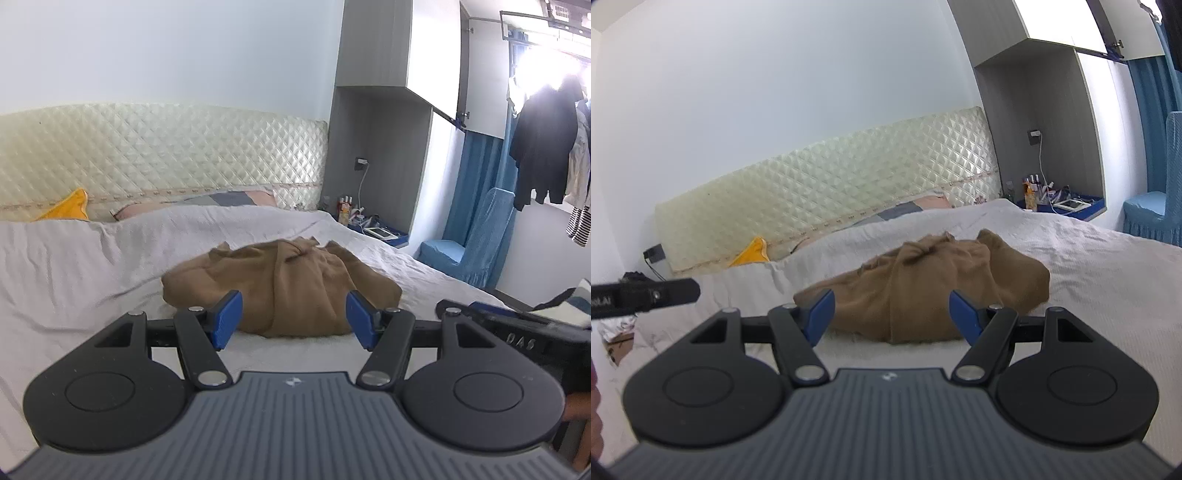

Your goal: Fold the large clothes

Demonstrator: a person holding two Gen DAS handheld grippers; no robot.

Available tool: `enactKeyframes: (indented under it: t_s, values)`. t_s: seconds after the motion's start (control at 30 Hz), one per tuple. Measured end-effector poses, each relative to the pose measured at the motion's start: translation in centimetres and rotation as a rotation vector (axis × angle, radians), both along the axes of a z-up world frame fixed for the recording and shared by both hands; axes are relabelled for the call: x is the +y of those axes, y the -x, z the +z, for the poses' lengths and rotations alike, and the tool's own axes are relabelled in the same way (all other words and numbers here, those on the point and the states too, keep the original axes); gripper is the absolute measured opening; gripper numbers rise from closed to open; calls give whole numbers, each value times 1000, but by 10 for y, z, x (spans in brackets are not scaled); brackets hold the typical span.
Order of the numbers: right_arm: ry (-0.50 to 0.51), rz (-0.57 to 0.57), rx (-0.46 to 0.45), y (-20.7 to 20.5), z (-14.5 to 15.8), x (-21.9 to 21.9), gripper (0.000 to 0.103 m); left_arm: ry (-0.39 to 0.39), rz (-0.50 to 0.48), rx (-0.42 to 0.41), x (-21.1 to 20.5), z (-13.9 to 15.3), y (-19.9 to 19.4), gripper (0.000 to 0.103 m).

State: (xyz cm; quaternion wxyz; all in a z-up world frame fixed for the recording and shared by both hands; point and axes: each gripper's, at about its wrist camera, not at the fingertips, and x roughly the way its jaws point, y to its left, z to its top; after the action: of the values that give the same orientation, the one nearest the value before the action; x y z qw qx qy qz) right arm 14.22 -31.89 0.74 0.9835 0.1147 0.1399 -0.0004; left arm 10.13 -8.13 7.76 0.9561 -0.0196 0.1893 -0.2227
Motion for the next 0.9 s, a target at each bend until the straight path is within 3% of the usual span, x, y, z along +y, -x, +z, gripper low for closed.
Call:
enactKeyframes:
  t_s: [0.23,0.57,0.9]
  values:
    - [44,5,22,6,-28,7,72,7,7,42,1,-29,2,68]
    - [19,-16,44,10,-45,5,72,11,30,95,6,-61,-16,68]
    - [54,-57,60,16,-55,10,72,-3,24,106,-1,-67,-20,68]
